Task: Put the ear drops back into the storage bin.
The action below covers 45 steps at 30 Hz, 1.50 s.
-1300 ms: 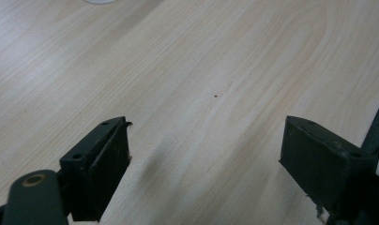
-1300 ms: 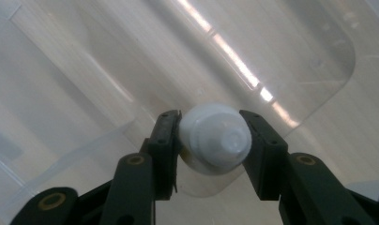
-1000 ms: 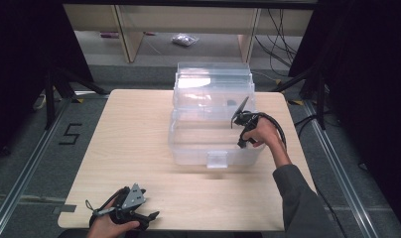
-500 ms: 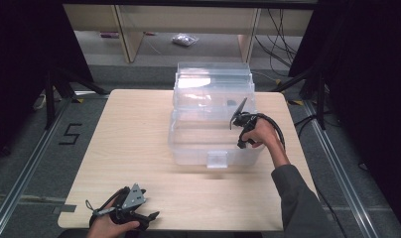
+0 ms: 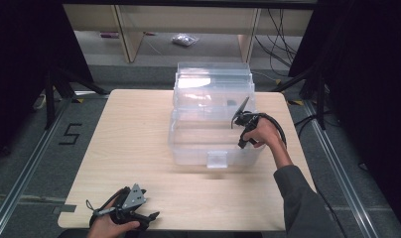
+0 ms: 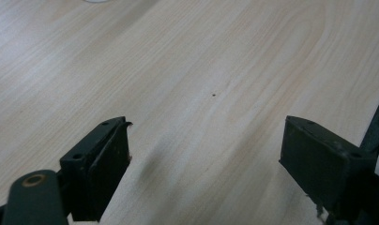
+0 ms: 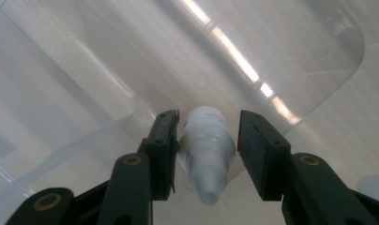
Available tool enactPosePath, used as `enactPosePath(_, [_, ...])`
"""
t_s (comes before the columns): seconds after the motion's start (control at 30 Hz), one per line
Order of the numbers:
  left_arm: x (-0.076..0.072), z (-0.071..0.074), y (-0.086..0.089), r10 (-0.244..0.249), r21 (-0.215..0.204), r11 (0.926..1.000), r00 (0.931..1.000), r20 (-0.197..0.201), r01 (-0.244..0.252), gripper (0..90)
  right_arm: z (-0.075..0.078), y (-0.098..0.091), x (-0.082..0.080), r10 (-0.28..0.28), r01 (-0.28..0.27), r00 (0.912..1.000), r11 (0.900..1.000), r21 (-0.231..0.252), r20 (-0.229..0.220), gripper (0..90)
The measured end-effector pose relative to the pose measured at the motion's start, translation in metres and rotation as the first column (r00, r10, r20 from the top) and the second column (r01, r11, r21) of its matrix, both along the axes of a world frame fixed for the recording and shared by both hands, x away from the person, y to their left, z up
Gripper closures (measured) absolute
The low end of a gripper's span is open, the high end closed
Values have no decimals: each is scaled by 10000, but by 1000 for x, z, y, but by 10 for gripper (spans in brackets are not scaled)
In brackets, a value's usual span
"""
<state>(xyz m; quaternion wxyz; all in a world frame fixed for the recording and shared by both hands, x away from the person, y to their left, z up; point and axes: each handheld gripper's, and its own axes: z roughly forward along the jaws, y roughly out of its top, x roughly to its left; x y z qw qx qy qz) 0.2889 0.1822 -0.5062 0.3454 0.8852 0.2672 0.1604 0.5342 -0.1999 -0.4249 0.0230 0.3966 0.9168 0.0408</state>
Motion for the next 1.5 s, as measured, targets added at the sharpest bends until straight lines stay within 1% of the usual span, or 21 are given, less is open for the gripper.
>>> enactPosePath(0.03, [0, 0, 0, -1, 14, 10000, 10000, 38, 1, 154, 1, 0, -1, -55, 56, 10000, 9998, 198, -58, 581])
enactPosePath(0.1, [0, 0, 0, -2, 23, 10000, 10000, 47, 2, 154, 5, 1, -2, 7, -6, 10000, 9999, 134, -40, 577])
enactPosePath(0.2, [0, 0, 0, -57, 60, 10000, 10000, -48, 57, 154, 9, 1, -3, 172, -174, 9996, 9998, 44, 235, 549])
enactPosePath(0.23, [-1, -3, -3, 149, -478, 9987, 9998, -139, -156, 154, 11, 0, -2, 404, -405, 9986, 9992, 42, 343, 531])
enactPosePath(0.27, [-1, -2, -2, 101, -369, 9993, 9998, -161, -107, 154, 15, 1, -4, 298, -302, 9985, 9995, 77, 463, 515])
enactPosePath(0.3, [1, 0, 0, -78, 91, 9999, 10000, -50, 79, 154, 17, 3, -5, 221, -228, 9983, 9997, 131, 540, 505])
enactPosePath(0.37, [1, 0, 0, -36, 66, 10000, 10000, -5, 36, 154, 20, 3, -8, 473, -499, 9959, 9983, 312, 770, 466])
enactPosePath(0.47, [0, 0, 0, 12, 6, 10000, 10000, 9, -12, 154, 30, 5, -13, 249, -289, 9954, 9987, 416, 929, 407])
enactPosePath(0.5, [0, 0, 0, -6, 20, 10000, 10000, 9, 6, 154, 31, 3, -13, 560, -634, 9903, 9964, 554, 1270, 390])
enactPosePath(0.67, [-1, -1, 0, 148, -87, 9999, 9998, -97, -149, 154, 44, 1, -23, 540, -740, 9831, 9911, 1102, 1749, 351])
enactPosePath(0.73, [0, 0, 0, 88, -56, 9999, 9999, -57, -88, 155, 48, 2, -29, 384, -654, 9841, 9861, 1530, 1732, 340])
enactPosePath(0.83, [0, 0, 0, 19, 8, 10000, 10000, 12, -19, 154, 51, 1, -34, 294, -653, 9813, 9804, 1857, 1900, 318])
enactPosePath(0.97, [0, 0, 0, 26, 15, 10000, 10000, 19, -26, 154, 54, 1, -40, 375, -803, 9771, 9766, 1996, 2093, 292])
enactPosePath(1.07, [-1, 0, 0, 149, -83, 9999, 9998, -89, -150, 154, 55, 1, -44, 267, -793, 9743, 9700, 2298, 2235, 284])
enactPosePath(1.1, [-1, 0, 0, 140, -73, 9999, 9999, -83, -140, 154, 56, 2, -47, -11, -478, 9784, 9716, 2316, 2068, 273])
enactPosePath(1.17, [-1, 0, 0, 110, -52, 9999, 9999, -55, -110, 155, 55, 3, -49, 38, -547, 9774, 9702, 2359, 2112, 260])
enactPosePath(1.23, [0, 0, 0, 70, -2, 10000, 10000, -36, -70, 155, 54, 3, -50, 290, -866, 9716, 9672, 2390, 2350, 251])
enactPosePath(1.3, [0, 1, 1, 89, -10, 10000, 9999, 55, -89, 156, 54, 3, -53, 208, -774, 9744, 9659, 2471, 2238, 247])
enactPosePath(1.4, [0, 0, 1, 56, -23, 10000, 10000, 16, -56, 155, 57, 4, -59, 140, -809, 9686, 9618, 2614, 2483, 248])
enactPosePath(1.43, [-1, 0, 0, 176, -104, 9998, 9998, -67, -177, 156, 57, 2, -59, 244, -991, 9632, 9579, 2694, 2677, 248])
enactPosePath(1.5, [0, 1, 1, 55, 9, 10000, 10000, 51, -55, 155, 59, 2, -65, 22, -784, 9668, 9543, 2885, 2555, 248])
